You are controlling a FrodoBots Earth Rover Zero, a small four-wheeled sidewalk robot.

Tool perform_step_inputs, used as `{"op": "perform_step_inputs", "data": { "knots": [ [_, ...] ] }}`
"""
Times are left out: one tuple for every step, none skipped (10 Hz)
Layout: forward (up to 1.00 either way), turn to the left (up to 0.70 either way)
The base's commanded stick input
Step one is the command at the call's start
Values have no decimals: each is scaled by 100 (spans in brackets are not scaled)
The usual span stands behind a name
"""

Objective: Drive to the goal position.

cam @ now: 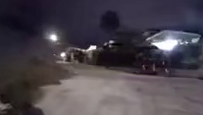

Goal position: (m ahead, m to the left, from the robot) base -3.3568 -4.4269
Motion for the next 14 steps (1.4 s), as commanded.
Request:
{"op": "perform_step_inputs", "data": {
  "knots": [
    [25, 0],
    [50, 0],
    [50, 0],
    [50, 0],
    [50, 0],
    [34, 0],
    [0, 0],
    [0, 0],
    [0, 0],
    [0, -25],
    [0, -50],
    [0, -50],
    [0, -50],
    [0, -50]
  ]
}}
